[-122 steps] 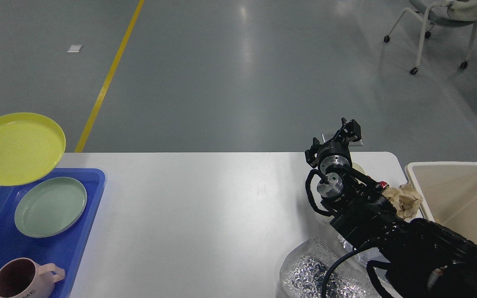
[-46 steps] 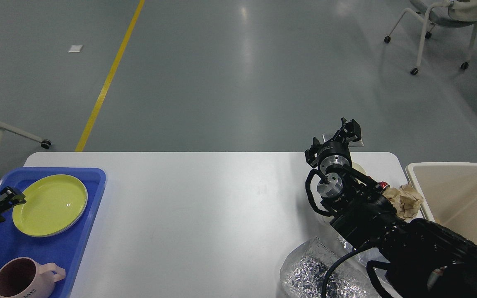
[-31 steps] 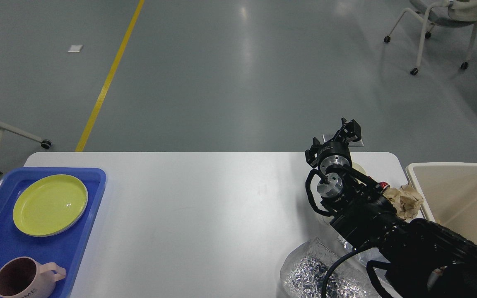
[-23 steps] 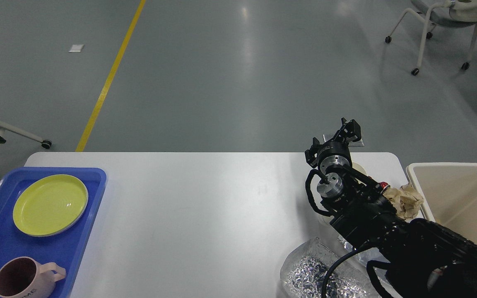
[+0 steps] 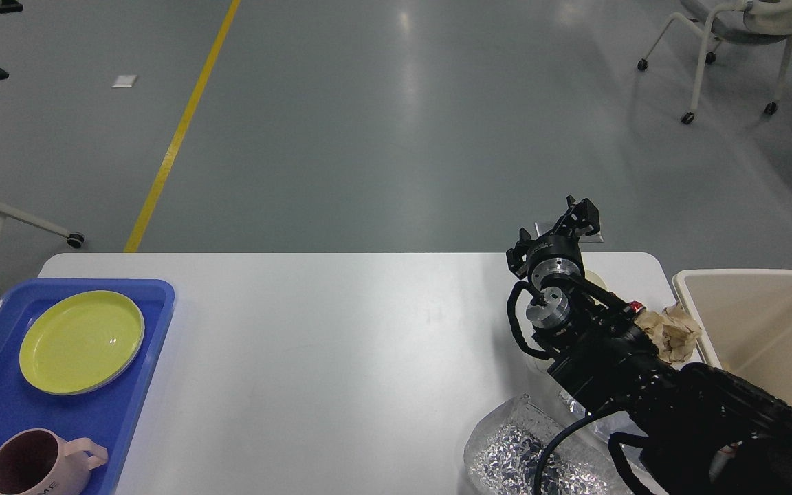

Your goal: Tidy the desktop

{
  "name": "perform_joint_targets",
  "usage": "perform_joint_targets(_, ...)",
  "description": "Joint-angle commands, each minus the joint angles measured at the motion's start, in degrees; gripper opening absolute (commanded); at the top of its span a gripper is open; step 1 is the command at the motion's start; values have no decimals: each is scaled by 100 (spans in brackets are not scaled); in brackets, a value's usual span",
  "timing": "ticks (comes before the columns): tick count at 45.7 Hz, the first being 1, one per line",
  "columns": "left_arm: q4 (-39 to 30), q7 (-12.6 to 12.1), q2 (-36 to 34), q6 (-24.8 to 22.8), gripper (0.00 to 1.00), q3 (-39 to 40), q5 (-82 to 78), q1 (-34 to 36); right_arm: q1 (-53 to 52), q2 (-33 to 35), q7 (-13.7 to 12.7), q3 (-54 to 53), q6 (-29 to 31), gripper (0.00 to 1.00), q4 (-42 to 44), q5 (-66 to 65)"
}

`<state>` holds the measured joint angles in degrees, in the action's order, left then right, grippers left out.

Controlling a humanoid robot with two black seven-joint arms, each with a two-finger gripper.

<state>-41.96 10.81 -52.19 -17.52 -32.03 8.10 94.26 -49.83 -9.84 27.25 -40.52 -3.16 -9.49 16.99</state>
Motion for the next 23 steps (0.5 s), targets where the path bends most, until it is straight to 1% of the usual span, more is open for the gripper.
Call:
perform_joint_targets(1, 898, -87, 331, 407, 96, 1793, -10, -1040, 0, 0, 0, 0, 0, 100, 0, 6)
perform_joint_targets(6, 1838, -465, 771, 478, 96, 3218, -71, -1752, 0, 0, 0, 0, 0, 100, 0, -2)
perform_joint_targets(9, 2287, -597, 1026, 478, 96, 3799, -80, -1972, 0, 0, 0, 0, 0, 100, 0, -2)
perform_joint_targets(12, 2578, -606, 1210, 478, 96, 4168, -71, -2034, 0, 0, 0, 0, 0, 100, 0, -3)
perform_joint_targets(15, 2710, -597, 1307, 486, 96, 4371, -36, -2043, 0, 0, 0, 0, 0, 100, 0, -3)
perform_joint_targets(19, 2754, -597, 1352, 513, 96, 4626, -1, -2078, 0, 0, 0, 0, 0, 100, 0, 6)
perform_joint_targets(23, 2763, -597, 1352, 530, 96, 5047, -1, -2157, 0, 0, 0, 0, 0, 100, 0, 6)
